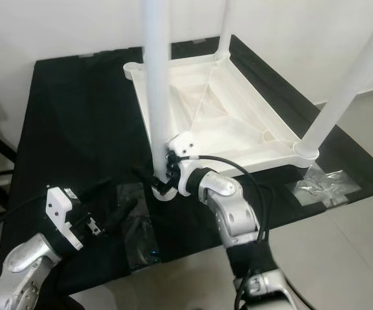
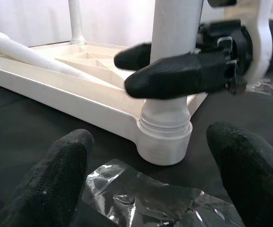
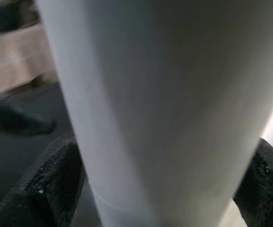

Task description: Building children table

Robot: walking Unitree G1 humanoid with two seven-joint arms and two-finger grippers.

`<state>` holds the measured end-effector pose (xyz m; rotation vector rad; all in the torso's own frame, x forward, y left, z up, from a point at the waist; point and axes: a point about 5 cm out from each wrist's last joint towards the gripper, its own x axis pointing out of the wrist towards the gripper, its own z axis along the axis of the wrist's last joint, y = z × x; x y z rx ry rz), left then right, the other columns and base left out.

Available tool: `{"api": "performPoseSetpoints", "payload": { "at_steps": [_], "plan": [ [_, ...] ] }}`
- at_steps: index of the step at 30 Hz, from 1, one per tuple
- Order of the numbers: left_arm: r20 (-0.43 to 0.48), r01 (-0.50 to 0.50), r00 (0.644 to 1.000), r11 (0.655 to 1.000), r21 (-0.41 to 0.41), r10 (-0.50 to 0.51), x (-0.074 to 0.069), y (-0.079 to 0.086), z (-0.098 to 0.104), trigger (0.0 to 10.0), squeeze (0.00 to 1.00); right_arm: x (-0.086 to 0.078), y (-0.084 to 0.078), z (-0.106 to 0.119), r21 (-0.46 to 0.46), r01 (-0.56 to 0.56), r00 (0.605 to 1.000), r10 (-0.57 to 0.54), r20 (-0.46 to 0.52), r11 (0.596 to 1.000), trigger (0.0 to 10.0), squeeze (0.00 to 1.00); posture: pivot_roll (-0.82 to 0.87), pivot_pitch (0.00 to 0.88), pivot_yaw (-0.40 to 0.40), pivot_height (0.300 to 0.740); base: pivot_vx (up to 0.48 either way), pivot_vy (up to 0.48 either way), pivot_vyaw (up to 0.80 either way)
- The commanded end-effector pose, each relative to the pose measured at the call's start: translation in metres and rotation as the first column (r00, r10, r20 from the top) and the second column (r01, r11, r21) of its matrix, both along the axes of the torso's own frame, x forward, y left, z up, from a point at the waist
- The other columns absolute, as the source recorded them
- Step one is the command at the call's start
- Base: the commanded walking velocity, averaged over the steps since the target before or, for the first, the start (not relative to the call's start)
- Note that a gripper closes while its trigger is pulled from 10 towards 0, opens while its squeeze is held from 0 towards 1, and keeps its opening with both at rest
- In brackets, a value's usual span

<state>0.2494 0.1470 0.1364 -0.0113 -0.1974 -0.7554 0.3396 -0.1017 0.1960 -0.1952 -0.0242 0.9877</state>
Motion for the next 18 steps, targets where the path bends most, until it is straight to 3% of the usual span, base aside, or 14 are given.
{"api": "performPoseSetpoints", "payload": {
  "at_steps": [1, 10, 11, 18],
  "plan": [
    [-0.010, -0.003, 1.000, 1.000, -0.004, 0.003, -0.002, -0.001, -0.004, 10.0, 0.00, -0.001, 0.006, -0.001, -0.002, -0.059, 0.998, 0.059, 0.006, 0.998, 10.0, 0.00, -0.03, 0.150, -0.011, 0.740, 0.000, 0.000, 0.00],
    [-0.008, -0.003, 1.000, 1.000, 0.001, 0.004, -0.003, -0.003, -0.005, 10.0, 0.00, 0.015, -0.009, 0.012, -0.032, -0.149, 0.989, 0.148, -0.023, 0.988, 10.0, 0.00, -0.03, 0.152, -0.025, 0.740, 0.000, 0.000, 0.00],
    [-0.007, -0.006, 1.000, 1.000, 0.002, 0.006, -0.004, -0.003, -0.005, 10.0, 0.00, 0.017, -0.017, 0.013, -0.035, -0.180, 0.983, 0.178, -0.045, 0.983, 0.0, 0.00, -0.03, 0.151, -0.025, 0.740, 0.000, 0.000, 0.00],
    [-0.009, -0.004, 1.000, 1.000, 0.001, 0.004, -0.005, -0.003, -0.006, 10.0, 0.00, 0.014, -0.026, 0.007, -0.039, -0.190, 0.981, 0.188, -0.044, 0.981, 0.0, 0.00, -0.04, 0.153, -0.015, 0.740, 0.000, 0.000, 0.00]
  ]
}}
